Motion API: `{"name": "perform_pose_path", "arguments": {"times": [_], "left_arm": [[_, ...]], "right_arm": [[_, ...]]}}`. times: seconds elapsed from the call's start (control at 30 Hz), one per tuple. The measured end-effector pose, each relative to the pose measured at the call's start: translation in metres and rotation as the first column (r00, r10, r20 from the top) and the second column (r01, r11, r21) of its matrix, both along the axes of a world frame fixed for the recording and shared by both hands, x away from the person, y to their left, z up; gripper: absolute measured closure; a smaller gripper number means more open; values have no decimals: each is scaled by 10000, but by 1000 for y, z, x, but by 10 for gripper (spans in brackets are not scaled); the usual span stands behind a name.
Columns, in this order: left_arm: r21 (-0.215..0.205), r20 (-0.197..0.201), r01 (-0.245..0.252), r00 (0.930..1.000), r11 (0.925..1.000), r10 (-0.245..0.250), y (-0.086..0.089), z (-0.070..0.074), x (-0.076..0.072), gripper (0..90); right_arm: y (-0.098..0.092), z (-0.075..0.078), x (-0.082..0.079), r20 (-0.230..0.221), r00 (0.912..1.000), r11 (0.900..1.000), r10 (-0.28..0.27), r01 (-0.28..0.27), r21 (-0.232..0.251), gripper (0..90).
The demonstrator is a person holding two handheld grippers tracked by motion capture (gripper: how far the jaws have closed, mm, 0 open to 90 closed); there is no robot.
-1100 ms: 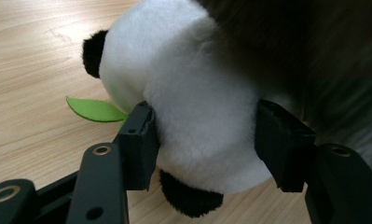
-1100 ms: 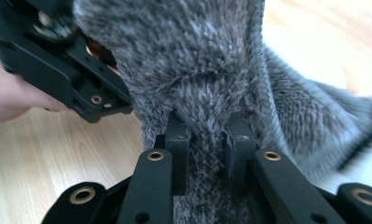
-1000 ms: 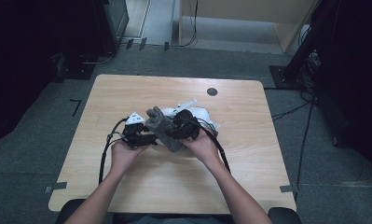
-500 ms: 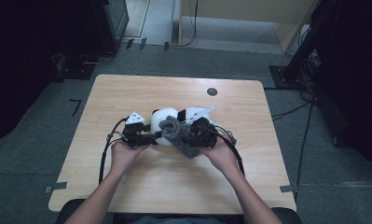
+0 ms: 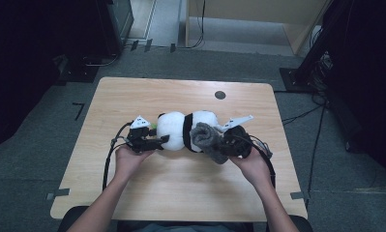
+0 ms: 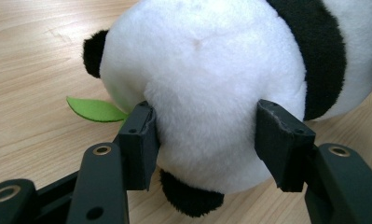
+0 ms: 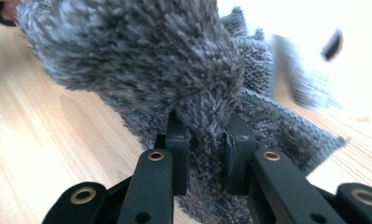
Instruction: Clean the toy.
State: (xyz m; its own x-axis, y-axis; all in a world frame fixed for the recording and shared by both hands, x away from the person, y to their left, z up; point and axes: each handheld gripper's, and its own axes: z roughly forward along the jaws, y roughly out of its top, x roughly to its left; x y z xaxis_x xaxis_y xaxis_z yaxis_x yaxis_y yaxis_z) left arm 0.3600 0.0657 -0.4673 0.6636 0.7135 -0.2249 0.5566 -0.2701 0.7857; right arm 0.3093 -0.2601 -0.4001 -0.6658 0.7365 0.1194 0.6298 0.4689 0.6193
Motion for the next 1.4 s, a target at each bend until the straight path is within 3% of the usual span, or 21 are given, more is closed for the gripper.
{"name": "perform_pose_path", "arguments": {"times": [0.2, 0.3, 0.43, 0.57, 0.67, 1.03, 1.4], "left_arm": [[-9, -31, 35, 10000, 10000, -35, 1, 0, 0, 434], [-81, -76, 84, 9999, 9999, -85, 1, 0, 1, 445], [-185, -168, 67, 9998, 9998, -71, 2, 0, 2, 456], [-192, -180, 64, 9998, 9998, -67, 2, 0, 2, 455], [-194, -183, 71, 9998, 9998, -74, 2, 0, 2, 455], [-185, -206, 93, 9997, 9998, -97, 2, 0, 3, 456], [-225, -213, 69, 9997, 9997, -73, 2, 1, 4, 457]], "right_arm": [[-17, -1, 0, 36, 9988, 9988, -487, 487, -40, 773], [-20, 2, -3, 289, 9971, 9957, -702, 717, -582, 776], [-19, 18, -12, 366, 9983, 9986, -463, 471, -237, 779], [-5, 32, -22, 596, 9982, 9997, 113, -127, 223, 781], [12, 34, -24, 579, 9961, 9963, 667, -697, 513, 791], [75, 9, -1, 135, 9794, 9735, 2014, -2017, 1076, 794], [112, -17, 23, -97, 9737, 9669, 2275, -2246, 1214, 797]]}}
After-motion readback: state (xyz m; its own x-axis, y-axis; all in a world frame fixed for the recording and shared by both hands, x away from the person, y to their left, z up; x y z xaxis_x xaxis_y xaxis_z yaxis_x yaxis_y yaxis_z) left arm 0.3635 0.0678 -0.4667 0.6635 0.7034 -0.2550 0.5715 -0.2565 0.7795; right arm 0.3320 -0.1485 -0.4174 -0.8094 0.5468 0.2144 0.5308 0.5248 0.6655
